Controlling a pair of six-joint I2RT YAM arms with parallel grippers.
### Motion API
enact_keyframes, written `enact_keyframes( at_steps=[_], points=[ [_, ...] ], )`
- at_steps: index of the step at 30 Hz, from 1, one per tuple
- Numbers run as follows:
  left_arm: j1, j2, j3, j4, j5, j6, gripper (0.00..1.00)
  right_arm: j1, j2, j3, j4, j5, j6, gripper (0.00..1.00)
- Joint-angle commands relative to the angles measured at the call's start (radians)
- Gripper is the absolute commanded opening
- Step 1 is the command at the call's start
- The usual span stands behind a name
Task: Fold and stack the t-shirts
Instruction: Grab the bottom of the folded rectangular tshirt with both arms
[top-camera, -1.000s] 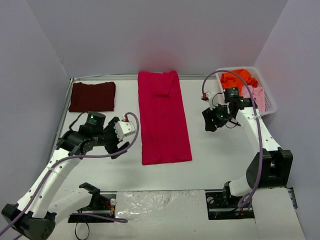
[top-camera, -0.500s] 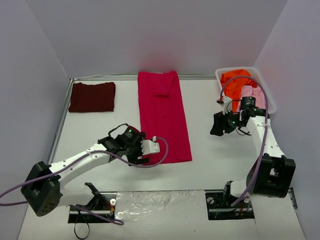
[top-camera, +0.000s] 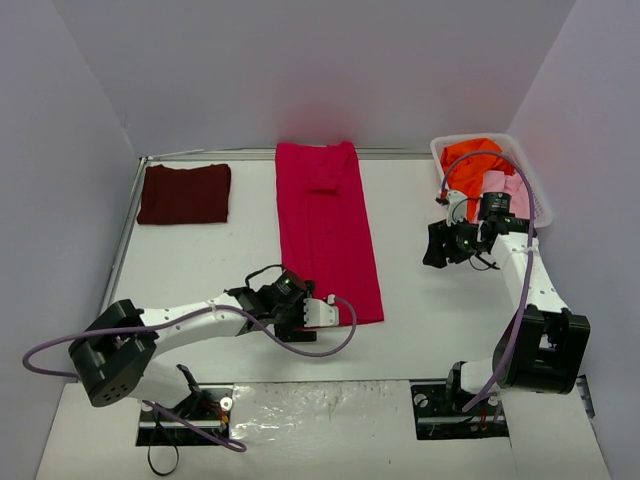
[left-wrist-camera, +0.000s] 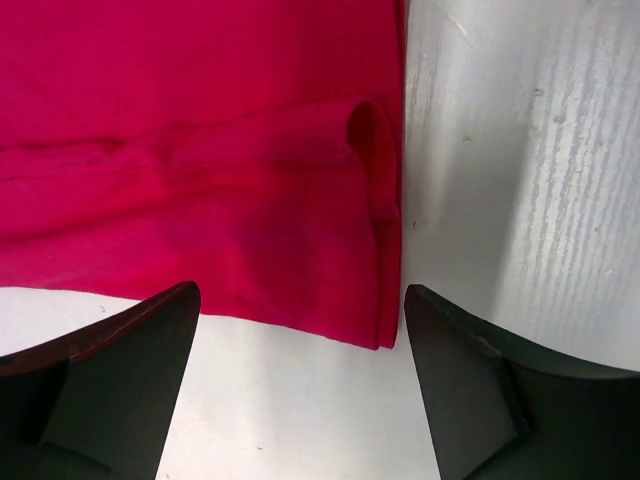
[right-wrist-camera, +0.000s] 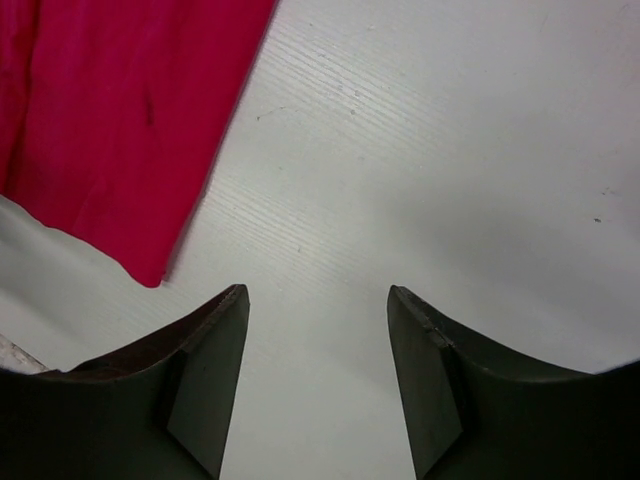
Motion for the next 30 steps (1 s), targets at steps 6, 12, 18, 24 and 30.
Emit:
enact_keyframes(
  at_steps=[6, 12, 18, 24, 30],
  points=[
    [-0.007, 0.059, 0.056, -0.051, -0.079, 0.004, 0.8, 0.007, -0.032, -0.015, 0.005, 0.029, 0.017, 0.54],
    [-0.007, 0.029, 0.039, -0.066, -0.101, 0.033, 0.72, 0.015, -0.034, -0.021, 0.011, 0.053, 0.019, 0.54],
    [-0.007, 0.038, 0.08, -0.149, -0.066, 0.031, 0.37, 0.021, -0.03, -0.021, 0.016, 0.06, 0.023, 0.54],
    [-0.007, 0.015, 0.092, -0.178, -0.009, 0.036, 0.08, 0.032, -0.038, -0.023, 0.014, 0.051, 0.017, 0.53],
    [0.022, 0.038, 0.135, -0.234, 0.143, 0.034, 0.02, 0.078, -0.108, -0.012, 0.019, -0.109, -0.088, 0.55]
  ],
)
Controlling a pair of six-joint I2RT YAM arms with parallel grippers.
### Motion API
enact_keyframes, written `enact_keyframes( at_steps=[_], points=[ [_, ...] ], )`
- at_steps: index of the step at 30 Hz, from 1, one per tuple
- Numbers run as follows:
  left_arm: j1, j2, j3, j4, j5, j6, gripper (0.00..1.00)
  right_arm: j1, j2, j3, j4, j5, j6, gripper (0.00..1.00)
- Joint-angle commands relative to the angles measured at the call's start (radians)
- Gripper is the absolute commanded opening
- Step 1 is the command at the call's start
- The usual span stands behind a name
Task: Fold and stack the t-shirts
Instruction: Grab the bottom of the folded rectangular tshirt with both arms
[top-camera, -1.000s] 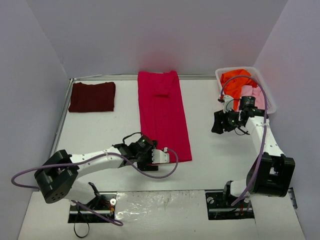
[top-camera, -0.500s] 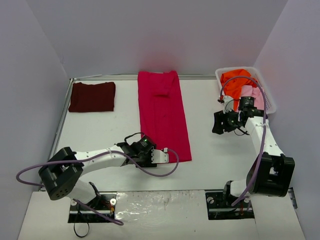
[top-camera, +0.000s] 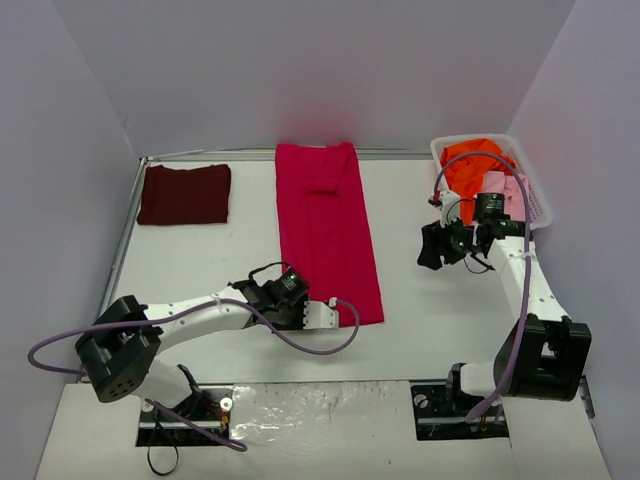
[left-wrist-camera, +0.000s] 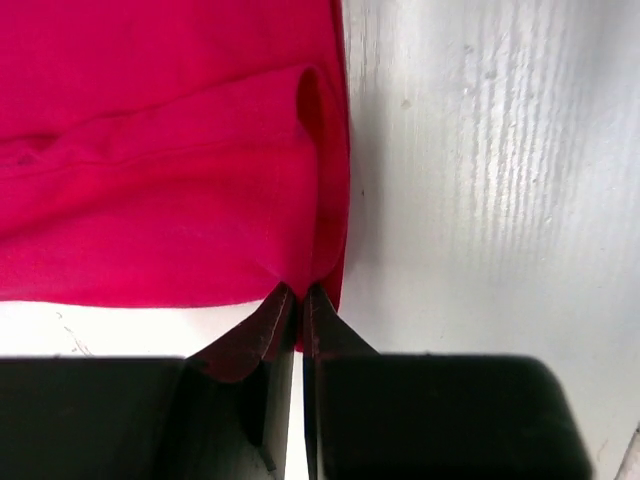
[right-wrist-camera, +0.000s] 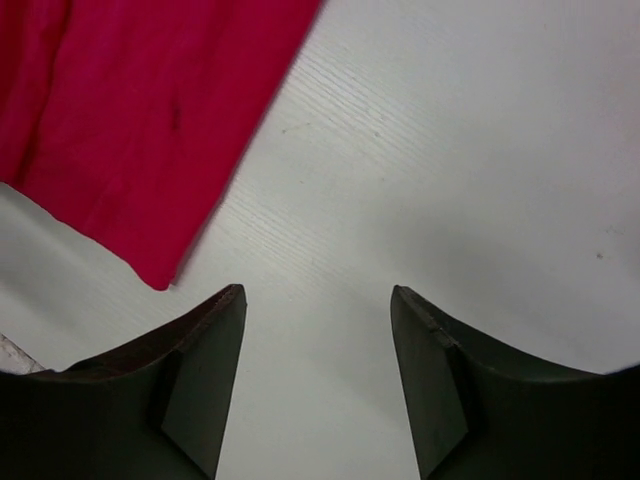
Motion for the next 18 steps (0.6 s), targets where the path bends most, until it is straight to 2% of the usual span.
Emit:
enact_keyframes(
  at_steps=[1, 3, 5, 6, 8, 11, 15, 18],
  points=[
    [0.032, -0.007, 0.079, -0.071, 0.138, 0.002, 0.02, 0.056, -0.092, -0.011, 0.0, -0.131, -0.118, 0.57],
    [0.09, 0.005, 0.099, -0.103, 0.239, -0.006, 0.02, 0.081, -0.142, -0.03, 0.004, -0.15, -0.264, 0.67],
    [0.127, 0.013, 0.121, -0.117, 0.3, -0.019, 0.02, 0.125, -0.164, -0.066, 0.015, -0.151, -0.336, 0.76],
    [0.156, 0.014, 0.127, -0.123, 0.313, -0.019, 0.02, 0.145, -0.167, -0.077, 0.023, -0.154, -0.383, 0.76],
    [0.182, 0.02, 0.142, -0.147, 0.345, -0.016, 0.02, 0.236, -0.166, -0.094, 0.018, -0.133, -0.422, 0.74],
    [0.227, 0.049, 0.167, -0.19, 0.396, 0.0, 0.02, 0.369, -0.169, -0.132, 0.014, -0.018, -0.503, 0.71],
    [0.297, 0.089, 0.196, -0.23, 0.466, 0.016, 0.02, 0.486, -0.117, -0.18, 0.024, 0.117, -0.545, 0.56],
    [0.321, 0.132, 0.208, -0.258, 0.505, 0.022, 0.02, 0.552, -0.101, -0.221, 0.038, 0.177, -0.56, 0.52]
  ],
)
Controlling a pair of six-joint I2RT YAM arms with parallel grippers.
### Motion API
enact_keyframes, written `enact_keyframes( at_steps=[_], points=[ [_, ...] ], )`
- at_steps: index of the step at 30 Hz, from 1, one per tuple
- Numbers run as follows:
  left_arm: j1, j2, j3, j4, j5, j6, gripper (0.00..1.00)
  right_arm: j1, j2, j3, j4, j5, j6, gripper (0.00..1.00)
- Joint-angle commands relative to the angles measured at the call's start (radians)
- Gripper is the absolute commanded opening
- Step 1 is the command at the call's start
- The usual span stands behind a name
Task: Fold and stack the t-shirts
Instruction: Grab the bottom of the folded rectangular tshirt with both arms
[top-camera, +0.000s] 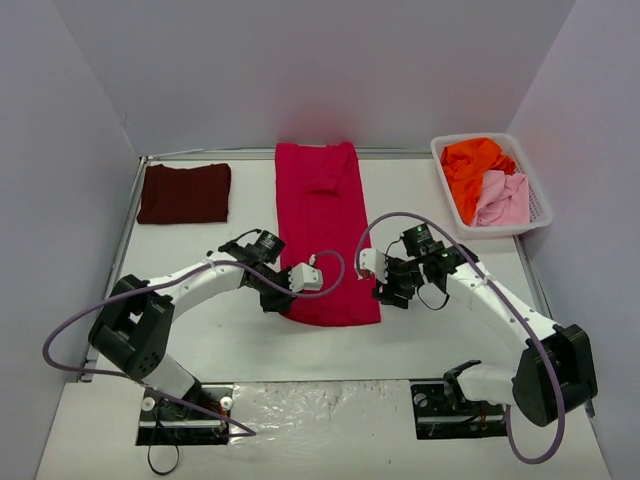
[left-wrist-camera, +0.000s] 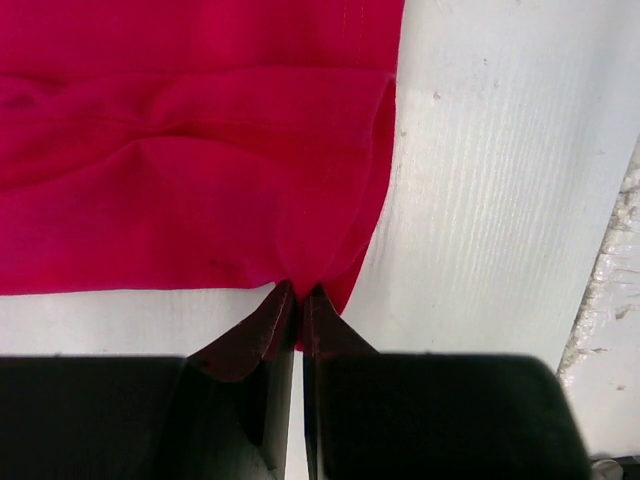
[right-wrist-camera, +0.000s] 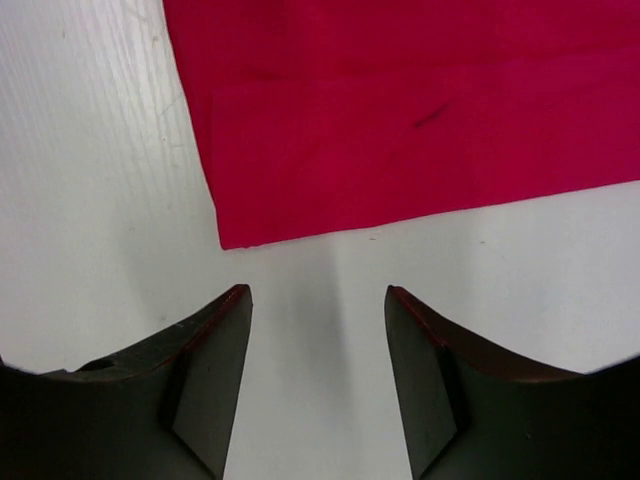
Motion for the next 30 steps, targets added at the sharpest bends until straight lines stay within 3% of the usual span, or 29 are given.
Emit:
enact_keyframes(
  at_steps=[1, 16, 30],
  points=[
    [0.024, 0.031, 0.045, -0.077, 0.094, 0.028, 0.02, 0.056, 0.016, -0.044, 0.005, 0.124, -0.066, 0.51],
    [0.056, 0.086, 0.056, -0.071, 0.137, 0.013, 0.02, 0.269, 0.11, -0.156, 0.196, 0.25, 0.016, 0.49],
    [0.073, 0.092, 0.05, -0.074, 0.15, 0.018, 0.02, 0.338, 0.238, -0.166, 0.264, 0.286, 0.052, 0.49]
  ],
)
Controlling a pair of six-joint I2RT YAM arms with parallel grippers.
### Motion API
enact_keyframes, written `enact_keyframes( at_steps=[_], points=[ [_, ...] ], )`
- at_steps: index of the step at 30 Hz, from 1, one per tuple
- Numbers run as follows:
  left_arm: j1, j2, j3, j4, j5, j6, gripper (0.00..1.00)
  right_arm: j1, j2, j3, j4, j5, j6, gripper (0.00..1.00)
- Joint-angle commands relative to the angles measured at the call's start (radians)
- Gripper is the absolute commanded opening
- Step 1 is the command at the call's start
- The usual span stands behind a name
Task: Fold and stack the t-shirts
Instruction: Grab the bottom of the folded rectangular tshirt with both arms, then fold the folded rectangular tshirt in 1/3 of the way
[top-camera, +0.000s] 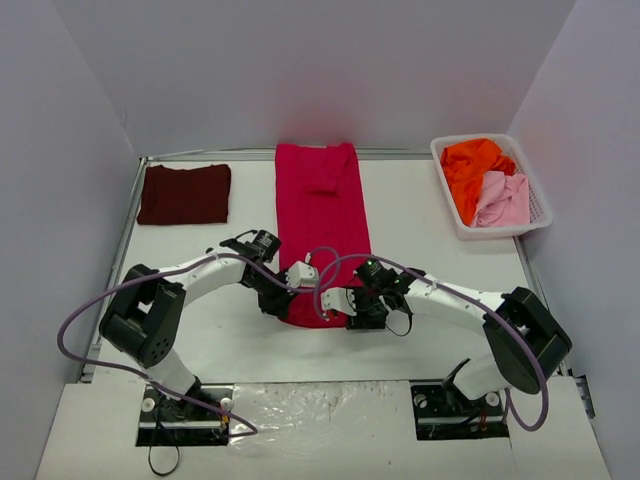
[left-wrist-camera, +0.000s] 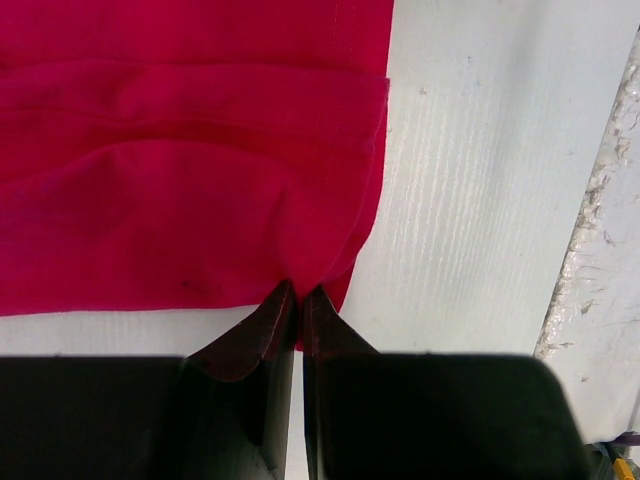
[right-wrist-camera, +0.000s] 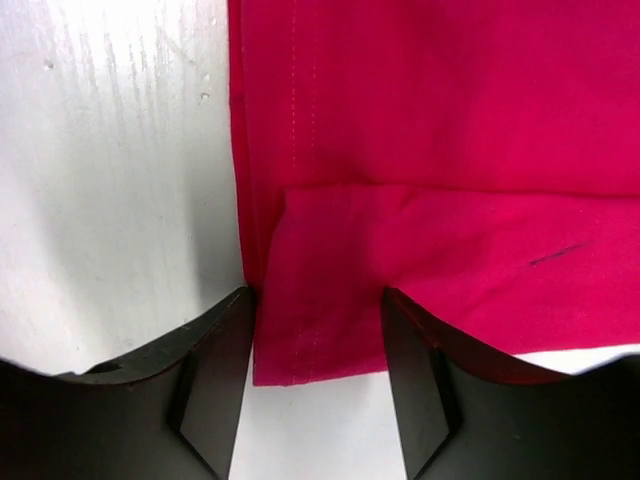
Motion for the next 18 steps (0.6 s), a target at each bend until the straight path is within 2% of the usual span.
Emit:
enact_keyframes(
  at_steps=[1, 4, 5, 7, 9, 13, 18],
  points=[
    [0.008, 0.003, 0.026, -0.028, 0.042, 0.019, 0.02, 0.011, 0.03, -0.023, -0.008, 0.035, 0.018, 0.48],
    [0.008, 0.008, 0.031, -0.034, 0.046, 0.02, 0.02, 0.011, 0.03, -0.032, 0.0, 0.047, 0.029, 0.33],
    [0.008, 0.01, 0.033, -0.037, 0.048, 0.02, 0.02, 0.011, 0.028, -0.032, 0.0, 0.047, 0.043, 0.18],
    [0.008, 0.01, 0.039, -0.044, 0.048, 0.022, 0.02, 0.013, 0.014, -0.031, -0.008, 0.039, 0.063, 0.05],
    [0.008, 0.007, 0.046, -0.062, 0.046, 0.025, 0.02, 0.011, -0.015, -0.021, -0.051, 0.013, 0.063, 0.01],
    [0.01, -0.016, 0.082, -0.143, 0.049, 0.067, 0.02, 0.013, -0.073, 0.021, -0.155, -0.056, 0.073, 0.0],
    [0.011, -0.047, 0.137, -0.341, 0.117, 0.222, 0.02, 0.011, -0.13, 0.116, -0.319, -0.152, 0.081, 0.0]
  ],
)
